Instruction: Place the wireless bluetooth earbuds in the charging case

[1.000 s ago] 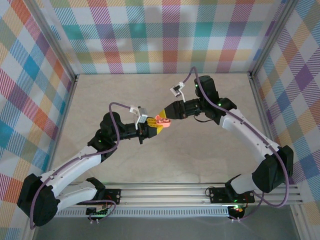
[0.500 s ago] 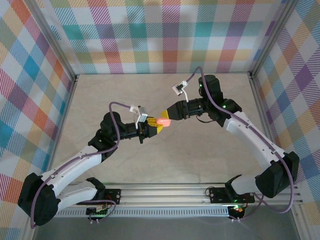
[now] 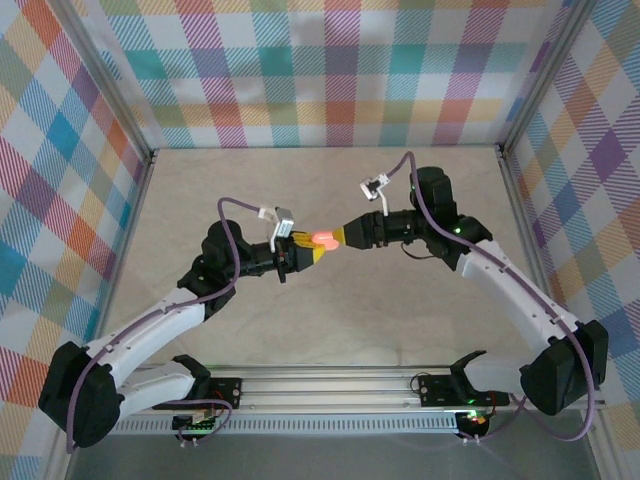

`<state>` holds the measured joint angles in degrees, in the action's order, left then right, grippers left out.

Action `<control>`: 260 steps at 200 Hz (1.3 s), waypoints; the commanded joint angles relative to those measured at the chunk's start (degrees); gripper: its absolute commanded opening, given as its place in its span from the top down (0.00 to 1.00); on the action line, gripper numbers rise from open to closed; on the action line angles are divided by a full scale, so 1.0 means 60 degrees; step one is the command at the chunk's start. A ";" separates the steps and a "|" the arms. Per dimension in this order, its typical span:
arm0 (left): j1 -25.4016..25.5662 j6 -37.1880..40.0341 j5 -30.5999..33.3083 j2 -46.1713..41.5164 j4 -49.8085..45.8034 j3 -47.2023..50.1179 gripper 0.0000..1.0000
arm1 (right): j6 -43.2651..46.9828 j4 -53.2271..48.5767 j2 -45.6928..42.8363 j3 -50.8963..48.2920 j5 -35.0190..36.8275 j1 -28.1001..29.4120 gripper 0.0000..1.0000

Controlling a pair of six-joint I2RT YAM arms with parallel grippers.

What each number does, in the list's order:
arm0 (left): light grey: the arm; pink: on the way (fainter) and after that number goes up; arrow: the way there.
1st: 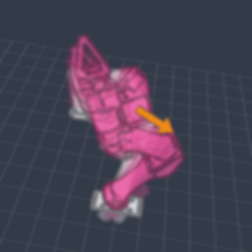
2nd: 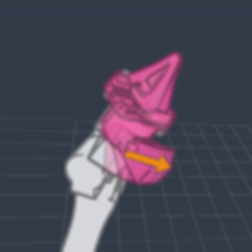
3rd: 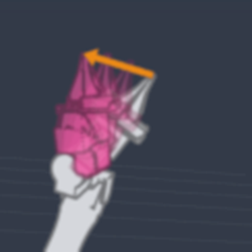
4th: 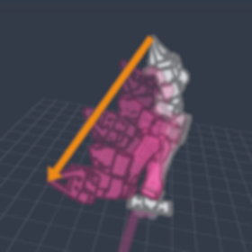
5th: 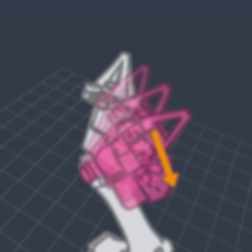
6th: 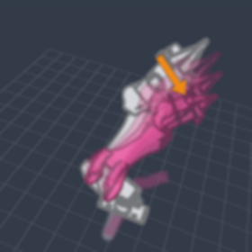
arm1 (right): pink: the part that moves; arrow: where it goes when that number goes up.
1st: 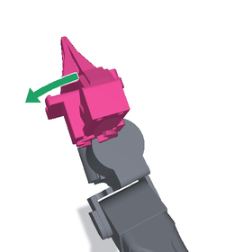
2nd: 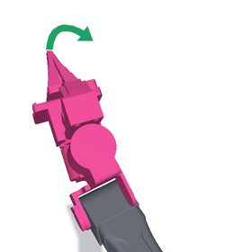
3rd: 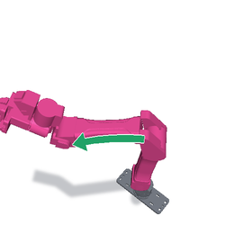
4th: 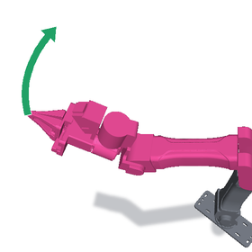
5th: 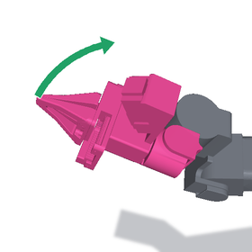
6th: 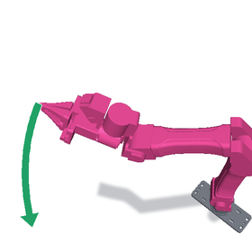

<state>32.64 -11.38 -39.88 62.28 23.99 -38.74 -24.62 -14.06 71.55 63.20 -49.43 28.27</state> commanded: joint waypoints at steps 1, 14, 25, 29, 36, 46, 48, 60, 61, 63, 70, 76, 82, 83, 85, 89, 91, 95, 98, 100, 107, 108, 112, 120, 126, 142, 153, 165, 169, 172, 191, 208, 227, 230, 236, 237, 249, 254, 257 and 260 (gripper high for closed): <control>-0.0181 -0.0946 -0.0410 0.0056 0.0501 -0.0523 1.00 | -0.0774 0.1671 -0.0233 -0.0587 -0.0083 -0.0008 0.37; -0.0218 -0.1292 -0.0530 0.0148 0.0598 -0.0664 1.00 | -0.1102 0.2234 -0.0236 -0.0827 -0.0250 0.0005 0.38; -0.0226 -0.1523 -0.0634 0.0256 0.0598 -0.0814 1.00 | -0.1256 0.2446 -0.0208 -0.0894 -0.0300 0.0005 0.40; -0.0226 -0.1597 -0.0706 0.0299 0.0600 -0.0880 1.00 | -0.1284 0.2491 -0.0193 -0.0895 -0.0309 0.0005 0.40; -0.0229 -0.1707 -0.0853 0.0376 0.0619 -0.0996 1.00 | -0.1315 0.2555 -0.0162 -0.0895 -0.0344 0.0005 0.41; -0.0226 -0.1971 -0.1065 0.0516 0.0743 -0.1131 1.00 | -0.1312 0.2607 -0.0107 -0.0873 -0.0375 0.0005 0.43; -0.0226 -0.2022 -0.1090 0.0543 0.0773 -0.1149 1.00 | -0.1315 0.2622 -0.0097 -0.0867 -0.0360 0.0005 0.43; -0.0225 -0.2339 -0.1287 0.0682 0.1014 -0.1244 1.00 | -0.1287 0.2593 -0.0007 -0.0801 -0.0346 0.0003 0.47; -0.0226 -0.2368 -0.1298 0.0688 0.1035 -0.1253 1.00 | -0.1294 0.2601 -0.0004 -0.0796 -0.0346 0.0004 0.47; -0.0226 -0.2407 -0.1324 0.0703 0.1069 -0.1260 1.00 | -0.1296 0.2613 0.0009 -0.0786 -0.0353 -0.0003 0.48; -0.0226 -0.2527 -0.1390 0.0764 0.1143 -0.1301 1.00 | -0.1330 0.2675 0.0066 -0.0755 -0.0373 0.0005 0.51; -0.0226 -0.2571 -0.1442 0.0789 0.1158 -0.1334 1.00 | -0.1365 0.2753 0.0112 -0.0734 -0.0410 -0.0003 0.54; -0.0226 -0.2624 -0.1468 0.0810 0.1147 -0.1363 1.00 | -0.1442 0.2892 0.0142 -0.0733 -0.0471 0.0004 0.58; -0.0226 -0.2627 -0.1468 0.0825 0.1145 -0.1364 1.00 | -0.1467 0.2918 0.0151 -0.0733 -0.0482 0.0004 0.59; -0.0226 -0.2637 -0.1469 0.0829 0.1133 -0.1376 1.00 | -0.1500 0.2964 0.0165 -0.0726 -0.0508 0.0005 0.61; -0.0226 -0.2650 -0.1488 0.0854 0.1118 -0.1393 1.00 | -0.1550 0.3053 0.0174 -0.0740 -0.0543 0.0004 0.63; -0.0226 -0.2653 -0.1496 0.0866 0.1115 -0.1394 1.00 | -0.1580 0.3100 0.0189 -0.0746 -0.0556 0.0005 0.65; -0.0226 -0.2673 -0.1512 0.0870 0.1105 -0.1398 1.00 | -0.1618 0.3183 0.0200 -0.0748 -0.0572 0.0005 0.67; -0.0226 -0.2680 -0.1526 0.0881 0.1100 -0.1408 1.00 | -0.1660 0.3238 0.0204 -0.0759 -0.0583 0.0005 0.69; -0.0226 -0.2687 -0.1527 0.0880 0.1093 -0.1409 1.00 | -0.1673 0.3267 0.0215 -0.0769 -0.0599 0.0005 0.71; -0.0226 -0.2676 -0.1531 0.0900 0.1037 -0.1423 1.00 | -0.1704 0.3352 0.0240 -0.0777 -0.0631 0.0001 0.75; -0.0226 -0.2675 -0.1529 0.0900 0.1017 -0.1431 1.00 | -0.1708 0.3361 0.0237 -0.0777 -0.0635 0.0003 0.76; -0.0227 -0.2640 -0.1535 0.0923 0.0929 -0.1445 1.00 | -0.1725 0.3376 0.0246 -0.0766 -0.0635 0.0004 0.77; -0.0226 -0.2542 -0.1513 0.0935 0.0757 -0.1467 1.00 | -0.1735 0.3385 0.0273 -0.0785 -0.0653 -0.0003 0.81; -0.0226 -0.2441 -0.1464 0.0943 0.0601 -0.1471 1.00 | -0.1728 0.3390 0.0291 -0.0803 -0.0638 0.0005 0.83; -0.0230 -0.2156 -0.1257 0.0946 0.0227 -0.1497 0.99 | -0.1756 0.3352 0.0361 -0.0864 -0.0470 -0.0008 0.87; -0.0240 -0.1777 -0.0831 0.0899 -0.0410 -0.1559 0.84 | -0.1763 0.3230 0.0420 -0.0893 -0.0248 -0.0008 0.89; -0.0240 -0.1239 0.0067 0.0767 -0.1488 -0.1647 0.66 | -0.1770 0.3034 0.0514 -0.0881 0.0065 -0.0010 0.91; -0.0240 -0.1089 0.0282 0.0705 -0.1682 -0.1638 0.60 | -0.1770 0.2963 0.0558 -0.0869 0.0140 -0.0010 0.91; -0.0251 -0.0978 0.0424 0.0664 -0.1795 -0.1632 0.57 | -0.1770 0.2914 0.0593 -0.0858 0.0207 -0.0010 0.91; -0.0270 -0.0375 0.1460 0.0354 -0.2645 -0.1556 0.28 | -0.1779 0.2584 0.0875 -0.0783 0.0541 -0.0010 0.92; -0.0298 0.0135 0.2516 0.0087 -0.3587 -0.1541 0.00 | -0.1727 0.2132 0.1255 -0.0660 0.0949 -0.0015 0.92; -0.0341 0.0569 0.4119 -0.0201 -0.4670 -0.1463 0.00 | -0.1514 0.1288 0.1977 -0.0261 0.1394 -0.0024 0.92; -0.0354 0.0652 0.4346 -0.0269 -0.4783 -0.1443 0.00 | -0.1466 0.1150 0.2119 -0.0189 0.1448 -0.0032 0.91; -0.0371 0.0822 0.4713 -0.0357 -0.5013 -0.1358 0.00 | -0.1349 0.0843 0.2435 -0.0017 0.1589 -0.0025 0.91; -0.0372 0.0839 0.4772 -0.0393 -0.5013 -0.1340 0.00 | -0.1333 0.0788 0.2491 0.0005 0.1610 -0.0025 0.91; -0.0412 0.1027 0.5382 -0.0635 -0.5206 -0.1071 0.00 | -0.1218 0.0368 0.3200 0.0325 0.1776 -0.0014 0.91; -0.0429 0.1032 0.5595 -0.0722 -0.5260 -0.0951 0.00 | -0.1214 0.0293 0.3527 0.0414 0.1778 -0.0022 0.91; -0.0453 0.1032 0.5717 -0.0765 -0.5282 -0.0891 0.00 | -0.1206 0.0273 0.3725 0.0490 0.1758 -0.0026 0.91; -0.0483 0.1032 0.5814 -0.0801 -0.5321 -0.0828 0.00 | -0.1233 0.0276 0.3902 0.0560 0.1739 -0.0016 0.92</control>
<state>30.72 -9.30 -16.43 60.31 -1.48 -46.41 -33.82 -6.70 88.51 62.94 -41.32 28.08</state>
